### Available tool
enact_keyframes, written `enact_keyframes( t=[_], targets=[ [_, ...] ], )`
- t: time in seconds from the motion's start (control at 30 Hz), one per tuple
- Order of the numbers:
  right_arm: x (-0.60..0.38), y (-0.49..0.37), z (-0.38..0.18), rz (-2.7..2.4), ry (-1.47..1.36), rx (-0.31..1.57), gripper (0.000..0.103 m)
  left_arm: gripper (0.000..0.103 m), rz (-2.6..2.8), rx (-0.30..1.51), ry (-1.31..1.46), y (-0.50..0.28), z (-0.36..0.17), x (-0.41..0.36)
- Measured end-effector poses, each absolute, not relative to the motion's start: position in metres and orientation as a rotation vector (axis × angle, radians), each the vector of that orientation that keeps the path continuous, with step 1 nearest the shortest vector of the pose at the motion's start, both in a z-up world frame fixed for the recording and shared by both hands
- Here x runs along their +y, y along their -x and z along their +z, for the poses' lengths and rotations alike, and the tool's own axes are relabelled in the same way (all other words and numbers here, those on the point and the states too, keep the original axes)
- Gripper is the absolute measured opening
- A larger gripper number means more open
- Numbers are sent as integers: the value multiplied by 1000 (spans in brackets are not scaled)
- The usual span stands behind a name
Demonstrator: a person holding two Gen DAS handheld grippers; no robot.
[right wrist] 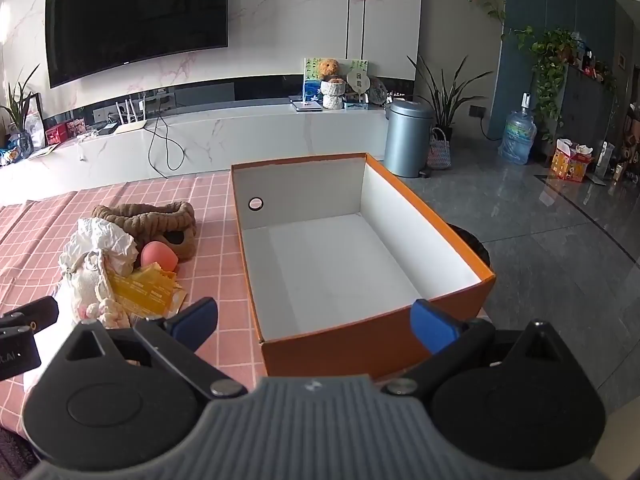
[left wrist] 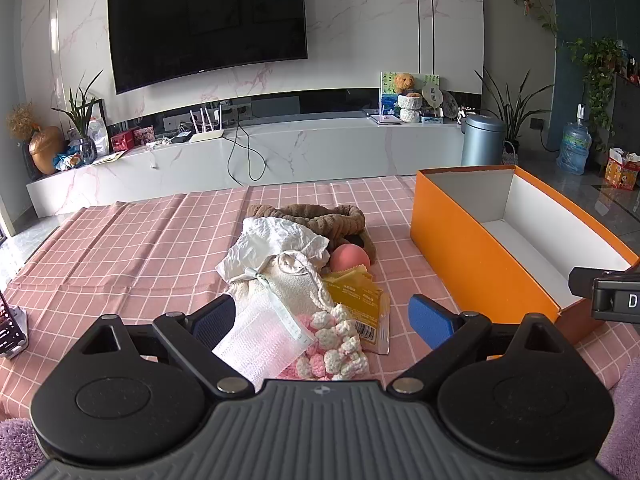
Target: Organize soft objects
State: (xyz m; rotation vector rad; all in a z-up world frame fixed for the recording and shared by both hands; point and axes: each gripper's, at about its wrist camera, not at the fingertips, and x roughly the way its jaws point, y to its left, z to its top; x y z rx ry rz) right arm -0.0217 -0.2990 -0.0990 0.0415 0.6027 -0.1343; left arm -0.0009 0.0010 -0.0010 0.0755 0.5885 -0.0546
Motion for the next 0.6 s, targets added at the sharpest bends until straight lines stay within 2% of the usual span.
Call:
enact_keyframes(
  t=[0.6],
  targets=[
    [-301, 23, -93, -133, -40, 603, 101, 103, -58, 591, -79, 1, 0, 0]
  ],
)
